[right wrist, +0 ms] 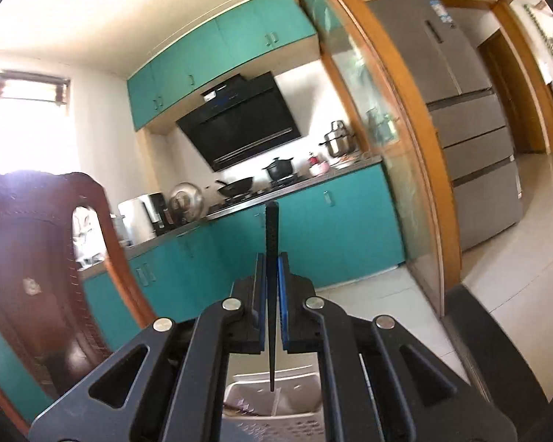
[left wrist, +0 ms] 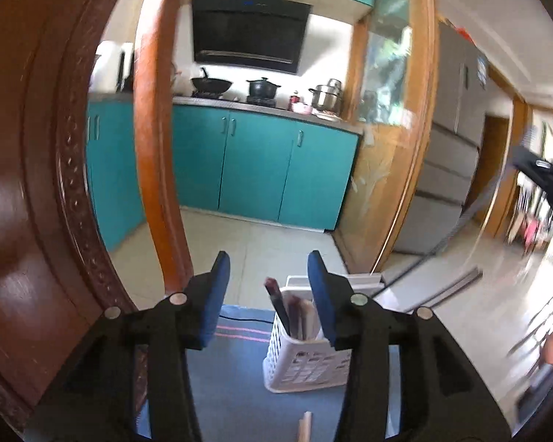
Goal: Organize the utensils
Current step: 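Carry both chopsticks over the white utensil holder and release them inside, then grasp a light wooden chopstick with the left tool while the right tool grasps another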
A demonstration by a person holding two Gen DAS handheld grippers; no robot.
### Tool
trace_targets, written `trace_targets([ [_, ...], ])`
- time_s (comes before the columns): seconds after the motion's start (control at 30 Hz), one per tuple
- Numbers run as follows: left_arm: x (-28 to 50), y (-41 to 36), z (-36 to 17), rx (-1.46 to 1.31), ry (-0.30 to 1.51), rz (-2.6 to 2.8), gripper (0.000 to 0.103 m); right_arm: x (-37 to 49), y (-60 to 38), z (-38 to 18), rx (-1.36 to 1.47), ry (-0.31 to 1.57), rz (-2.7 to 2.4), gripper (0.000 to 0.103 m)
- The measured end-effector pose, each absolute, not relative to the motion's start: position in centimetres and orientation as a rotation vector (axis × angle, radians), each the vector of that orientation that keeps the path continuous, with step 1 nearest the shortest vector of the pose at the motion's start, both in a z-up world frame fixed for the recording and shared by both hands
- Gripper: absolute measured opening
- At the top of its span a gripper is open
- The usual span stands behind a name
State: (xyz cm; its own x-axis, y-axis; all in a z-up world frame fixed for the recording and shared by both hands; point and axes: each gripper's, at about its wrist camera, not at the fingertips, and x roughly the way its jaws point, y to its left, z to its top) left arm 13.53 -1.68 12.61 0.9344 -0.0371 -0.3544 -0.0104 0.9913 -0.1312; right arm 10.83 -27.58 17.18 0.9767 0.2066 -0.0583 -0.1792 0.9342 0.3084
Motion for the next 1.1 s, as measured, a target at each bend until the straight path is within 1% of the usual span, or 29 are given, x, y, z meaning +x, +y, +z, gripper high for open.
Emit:
trace_targets([
  [0.17,12.5,-4.0,12.1,-0.035,0.369,-0.038,0.047,13.5,-25.6,14.0,0.26,0.198,0.233,0.007],
  [0.37,11.5,-4.5,11.5,-0.017,0.378,-0.045,0.05,13.6,-23.9,13.0,0.189,0.245,0.232,0.008],
  [0.4,11.4,-4.5,11.4,-0.012,0.378,-0.043,0.051,13.3,-24.1,12.9,0.191,0.247,0.23,0.009],
  [0.43,11.4,-4.5,11.4,-0.009,0.379,-0.042,0.051,13.1,-24.3,13.0,0.193,0.246,0.225,0.015],
  [0.47,11.2,-4.5,11.4,-0.007,0.382,-0.041,0.052,12.8,-24.6,13.0,0.201,0.245,0.225,0.017],
  [0.53,10.9,-4.2,11.3,-0.003,0.39,-0.04,0.052,12.2,-25.4,13.2,0.229,0.238,0.229,0.029],
  [0.6,10.6,-4.0,11.0,0.002,0.401,-0.039,0.052,11.1,-26.3,13.4,0.255,0.224,0.239,0.034],
  [0.73,10.2,-3.8,10.2,0.011,0.426,-0.043,0.053,8.7,-27.0,13.4,0.248,0.204,0.268,0.036],
  [0.83,9.8,-3.8,9.6,0.008,0.447,-0.057,0.055,7.1,-26.9,12.0,0.216,0.213,0.301,0.036],
  [0.9,9.5,-3.9,8.6,0.001,0.482,-0.077,0.056,6.6,-26.7,10.3,0.19,0.256,0.323,0.036],
  [0.97,9.5,-4.0,7.3,-0.009,0.535,-0.098,0.056,7.2,-26.6,8.3,0.185,0.338,0.325,0.037],
  [1.1,11.0,-4.7,2.1,-0.07,0.8,-0.167,0.055,9.8,-26.9,4.4,0.206,0.546,0.219,0.037],
])
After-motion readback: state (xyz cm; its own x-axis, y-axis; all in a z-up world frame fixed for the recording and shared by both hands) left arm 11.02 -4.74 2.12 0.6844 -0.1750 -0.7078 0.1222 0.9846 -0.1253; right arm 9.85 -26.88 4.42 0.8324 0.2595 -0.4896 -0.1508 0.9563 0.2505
